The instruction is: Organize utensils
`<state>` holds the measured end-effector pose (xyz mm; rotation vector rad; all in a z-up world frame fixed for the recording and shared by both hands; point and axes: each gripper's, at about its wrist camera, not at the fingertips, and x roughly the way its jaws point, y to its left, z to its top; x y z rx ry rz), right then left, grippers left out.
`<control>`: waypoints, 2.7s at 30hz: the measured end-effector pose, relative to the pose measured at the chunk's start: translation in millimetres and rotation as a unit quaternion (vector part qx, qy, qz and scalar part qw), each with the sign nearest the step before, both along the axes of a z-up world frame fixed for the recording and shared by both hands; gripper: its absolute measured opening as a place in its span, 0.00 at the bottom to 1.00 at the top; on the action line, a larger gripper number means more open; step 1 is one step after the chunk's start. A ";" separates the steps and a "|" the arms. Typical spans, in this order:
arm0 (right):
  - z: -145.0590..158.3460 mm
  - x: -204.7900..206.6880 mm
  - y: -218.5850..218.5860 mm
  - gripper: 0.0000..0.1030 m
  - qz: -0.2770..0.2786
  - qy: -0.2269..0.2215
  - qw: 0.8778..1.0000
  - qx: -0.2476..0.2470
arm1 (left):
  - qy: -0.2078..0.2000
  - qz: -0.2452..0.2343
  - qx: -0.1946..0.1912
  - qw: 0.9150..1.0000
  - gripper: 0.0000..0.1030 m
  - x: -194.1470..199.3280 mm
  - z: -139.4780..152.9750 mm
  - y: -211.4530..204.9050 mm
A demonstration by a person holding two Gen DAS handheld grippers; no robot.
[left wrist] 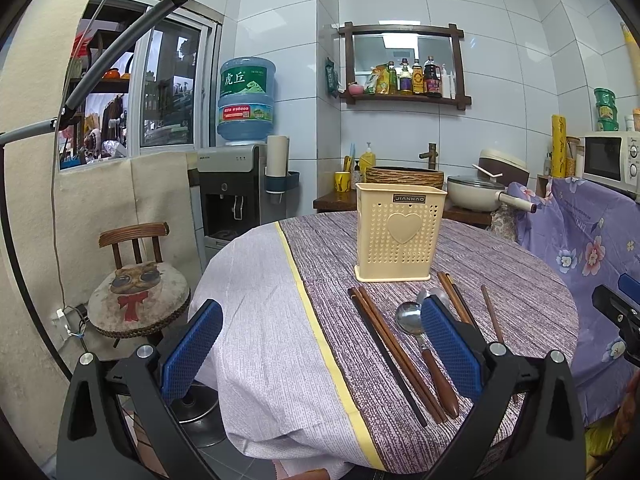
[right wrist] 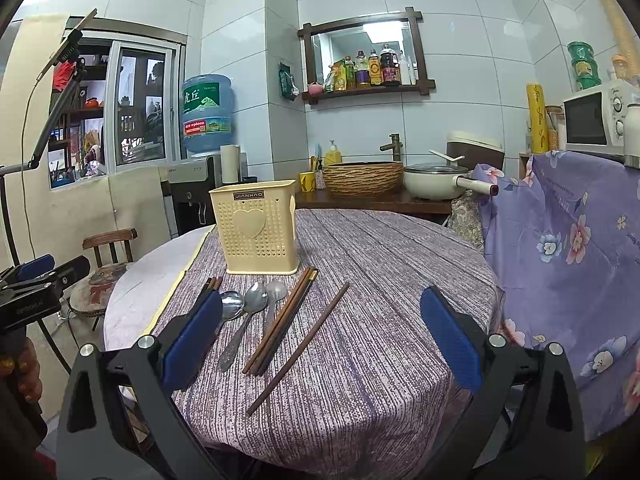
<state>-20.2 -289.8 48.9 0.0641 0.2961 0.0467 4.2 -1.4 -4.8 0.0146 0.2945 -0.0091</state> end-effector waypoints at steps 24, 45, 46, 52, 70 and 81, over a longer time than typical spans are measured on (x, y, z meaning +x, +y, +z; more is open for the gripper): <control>-0.7 -2.4 2.7 0.95 0.002 0.002 1.000 0.002 | 0.000 0.000 0.000 1.000 0.95 -0.6 -1.0 -2.0; -2.1 0.6 2.0 0.95 0.006 0.008 1.000 0.003 | 0.002 0.001 0.000 1.000 0.95 0.2 -2.4 -2.4; -2.3 0.7 2.2 0.95 0.006 0.009 1.000 0.003 | 0.002 0.001 0.000 1.000 0.95 0.1 -2.6 -2.6; -3.1 0.7 2.3 0.95 0.005 0.009 1.000 0.004 | 0.001 0.001 0.000 1.000 0.95 -0.1 -2.5 -2.1; -31.6 39.6 0.5 0.95 -0.003 0.097 0.995 -0.019 | 0.119 0.005 -0.012 0.993 0.95 38.9 -39.3 12.8; -37.5 121.8 -15.1 0.90 -0.019 0.200 0.979 0.022 | 0.211 -0.019 -0.014 0.977 0.85 109.3 -39.8 6.5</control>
